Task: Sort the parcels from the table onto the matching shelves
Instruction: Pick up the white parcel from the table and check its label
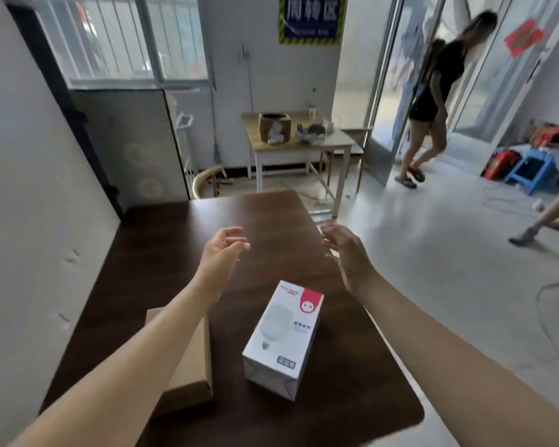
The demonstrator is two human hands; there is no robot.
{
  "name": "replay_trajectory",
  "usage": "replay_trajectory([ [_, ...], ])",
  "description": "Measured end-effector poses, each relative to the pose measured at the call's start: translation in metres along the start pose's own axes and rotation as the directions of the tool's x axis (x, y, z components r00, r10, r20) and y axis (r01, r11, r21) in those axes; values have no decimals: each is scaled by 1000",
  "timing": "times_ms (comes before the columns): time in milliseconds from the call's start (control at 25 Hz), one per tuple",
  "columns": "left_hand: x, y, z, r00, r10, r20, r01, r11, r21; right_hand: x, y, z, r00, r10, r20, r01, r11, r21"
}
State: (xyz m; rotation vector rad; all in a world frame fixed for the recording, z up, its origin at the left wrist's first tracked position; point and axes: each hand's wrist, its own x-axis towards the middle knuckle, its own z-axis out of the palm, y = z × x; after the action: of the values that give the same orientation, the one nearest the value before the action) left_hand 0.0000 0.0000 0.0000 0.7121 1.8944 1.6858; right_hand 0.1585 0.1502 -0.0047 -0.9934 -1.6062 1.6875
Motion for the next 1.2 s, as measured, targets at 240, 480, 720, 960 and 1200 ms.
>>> replay_trajectory([
  [240, 5, -155, 31, 935, -353, 48, 341, 926, 162, -2, 157, -8, 942, 334, -26, -333, 942, 46],
  [480, -8, -218, 30, 829, -518, 211, 523, 852, 38, -13, 233, 1, 889, 456, -37, -445, 880, 162],
  [720, -10, -198, 38, 845, -453, 283, 473, 881, -1, -14, 217, 19, 908, 420, -17, -408, 890, 205],
  [960, 1, -96, 17, 950, -217, 225, 254, 955, -154, -1, 91, 29, 987, 149, 64, -159, 969, 191],
  [1200, -4, 64, -33, 981, 120, 149, -82, 966, -244, -12, -82, 63, 971, -190, 148, 150, 958, 243],
])
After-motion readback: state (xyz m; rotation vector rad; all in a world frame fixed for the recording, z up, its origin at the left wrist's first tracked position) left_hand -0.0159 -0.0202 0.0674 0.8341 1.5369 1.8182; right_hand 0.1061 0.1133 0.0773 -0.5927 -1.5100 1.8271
